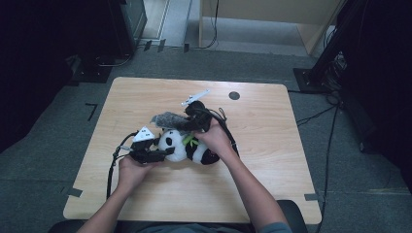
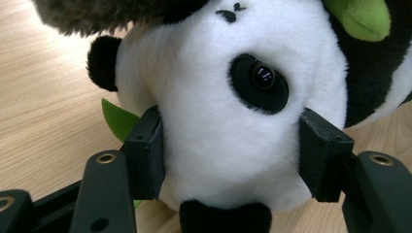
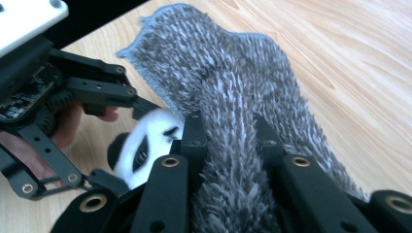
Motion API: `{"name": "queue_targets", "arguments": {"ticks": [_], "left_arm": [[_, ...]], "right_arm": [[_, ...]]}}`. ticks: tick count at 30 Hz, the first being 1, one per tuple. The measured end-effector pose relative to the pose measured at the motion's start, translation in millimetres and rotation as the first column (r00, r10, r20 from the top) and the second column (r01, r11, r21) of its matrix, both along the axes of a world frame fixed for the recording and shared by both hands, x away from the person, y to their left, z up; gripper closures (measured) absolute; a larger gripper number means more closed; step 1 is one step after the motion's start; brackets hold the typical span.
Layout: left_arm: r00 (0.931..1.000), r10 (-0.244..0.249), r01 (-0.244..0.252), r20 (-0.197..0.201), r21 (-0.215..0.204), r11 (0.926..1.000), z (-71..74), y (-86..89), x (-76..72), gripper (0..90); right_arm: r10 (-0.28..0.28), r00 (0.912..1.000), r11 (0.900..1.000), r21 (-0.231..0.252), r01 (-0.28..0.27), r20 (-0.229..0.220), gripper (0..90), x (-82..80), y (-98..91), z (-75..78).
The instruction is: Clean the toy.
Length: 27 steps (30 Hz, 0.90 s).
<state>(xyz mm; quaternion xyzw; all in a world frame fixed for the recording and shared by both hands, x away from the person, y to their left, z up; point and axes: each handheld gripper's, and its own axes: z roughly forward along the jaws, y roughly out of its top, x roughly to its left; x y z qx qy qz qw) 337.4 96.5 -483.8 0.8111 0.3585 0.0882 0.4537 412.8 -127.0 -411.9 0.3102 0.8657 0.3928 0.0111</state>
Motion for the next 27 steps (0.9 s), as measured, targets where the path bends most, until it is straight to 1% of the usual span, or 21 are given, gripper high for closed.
{"name": "queue_targets", "arguments": {"ticks": [1, 2, 3, 4, 5, 6, 7, 9, 10, 12, 14, 16, 17, 18, 19, 21, 22, 23, 25, 26, 27], "left_arm": [[1.0000, 0.003, -0.003, -0.006, -0.005, 1.0000, 0.0, 0.2, 0.6, 37.4], [0.9999, 0.004, -0.004, -0.009, -0.007, 1.0000, 0.1, 0.3, 0.9, 37.6], [0.9999, 0.006, -0.006, -0.011, -0.010, 0.9999, 0.1, 0.3, 1.2, 37.8], [0.9999, 0.003, -0.003, -0.011, -0.010, 0.9999, 0.2, 0.1, 1.5, 38.0], [0.9999, 0.005, -0.005, -0.011, -0.012, 0.9999, 0.3, -0.3, 1.5, 38.1], [0.9999, 0.004, -0.004, -0.012, -0.013, 0.9999, 0.3, -0.3, 1.6, 38.1], [0.9999, 0.004, -0.004, -0.013, -0.014, 0.9999, 0.2, -0.2, 1.8, 38.1], [0.9999, 0.001, -0.001, -0.014, -0.014, 0.9999, 0.2, 0.3, 2.0, 38.1], [0.9999, 0.000, -0.001, -0.013, -0.014, 0.9999, 0.2, 0.2, 1.8, 38.1], [0.9999, 0.000, 0.000, -0.012, -0.012, 0.9999, 0.2, 0.2, 1.7, 38.0], [0.9999, -0.001, 0.001, -0.011, -0.012, 0.9999, 0.1, 0.4, 1.8, 38.0], [1.0000, -0.004, 0.004, -0.008, -0.011, 0.9999, 0.0, 0.6, 1.7, 38.0], [1.0000, -0.005, 0.005, -0.005, -0.009, 0.9999, -0.1, 0.6, 1.6, 37.9], [1.0000, -0.006, 0.006, -0.005, -0.009, 0.9999, -0.3, 0.6, 1.6, 37.9], [1.0000, -0.006, 0.006, -0.005, -0.010, 0.9999, -0.3, 0.7, 1.8, 37.9], [1.0000, -0.006, 0.006, -0.003, -0.010, 0.9999, -0.4, 0.7, 1.9, 37.9], [1.0000, -0.006, 0.006, -0.004, -0.011, 0.9999, -0.5, 0.7, 1.9, 37.9], [1.0000, -0.006, 0.006, -0.004, -0.011, 0.9999, -0.5, 0.8, 1.9, 37.8], [1.0000, -0.006, 0.006, -0.004, -0.012, 0.9999, -0.6, 0.9, 2.1, 37.8], [1.0000, -0.007, 0.006, -0.004, -0.014, 0.9999, -0.9, 1.1, 2.3, 37.6], [1.0000, -0.007, 0.007, -0.005, -0.016, 0.9999, -1.1, 1.5, 2.5, 37.6]], "right_arm": [[-0.012, 0.9999, 0.9996, -0.024, 0.012, 0.010, 75.1, 0.5, -2.5, 0.2], [-0.036, 0.9992, 0.9977, -0.057, 0.037, 0.020, 75.2, 1.6, -6.8, 0.1], [-0.050, 0.9985, 0.9961, -0.072, 0.051, 0.020, 75.6, 2.9, -10.0, -0.4], [-0.061, 0.9981, 0.9952, -0.076, 0.062, 0.010, 75.7, 5.2, -15.1, -1.7], [-0.072, 0.9973, 0.9958, -0.058, 0.071, -0.012, 75.7, 8.2, -21.5, -2.7], [-0.077, 0.9968, 0.9962, -0.043, 0.076, -0.023, 75.7, 10.2, -25.8, -2.8], [-0.091, 0.9956, 0.9953, -0.036, 0.090, -0.024, 75.6, 11.2, -29.2, -1.8], [-0.123, 0.9924, 0.9915, -0.041, 0.123, 0.004, 75.7, 11.6, -34.8, 1.3], [-0.136, 0.9907, 0.9901, -0.034, 0.136, 0.000, 75.7, 12.3, -37.9, 2.0], [-0.143, 0.9895, 0.9896, -0.014, 0.143, -0.020, 75.7, 14.1, -43.7, 2.1], [-0.162, 0.9867, 0.9865, -0.019, 0.162, -0.004, 75.7, 14.5, -48.0, 3.8], [-0.198, 0.9801, 0.9792, -0.041, 0.199, 0.014, 75.7, 15.0, -53.8, 6.6], [-0.201, 0.9795, 0.9783, -0.049, 0.201, 0.008, 75.6, 16.6, -57.3, 8.0], [-0.204, 0.9789, 0.9780, -0.043, 0.204, 0.005, 75.7, 17.7, -61.4, 9.3], [-0.220, 0.9755, 0.9745, -0.045, 0.220, 0.006, 75.6, 17.7, -65.2, 10.9], [-0.241, 0.9703, 0.9686, -0.058, 0.242, 0.022, 75.6, 18.4, -71.7, 13.0], [-0.258, 0.9659, 0.9641, -0.058, 0.259, 0.019, 75.6, 18.1, -74.3, 14.4], [-0.265, 0.9638, 0.9623, -0.054, 0.266, 0.026, 75.6, 18.3, -77.2, 15.4], [-0.290, 0.9556, 0.9538, -0.067, 0.293, 0.054, 75.7, 17.9, -81.8, 18.3], [-0.309, 0.9478, 0.9455, -0.082, 0.315, 0.080, 75.8, 17.0, -84.8, 21.3], [-0.319, 0.9436, 0.9414, -0.086, 0.326, 0.090, 75.9, 15.9, -87.5, 24.1]]}}
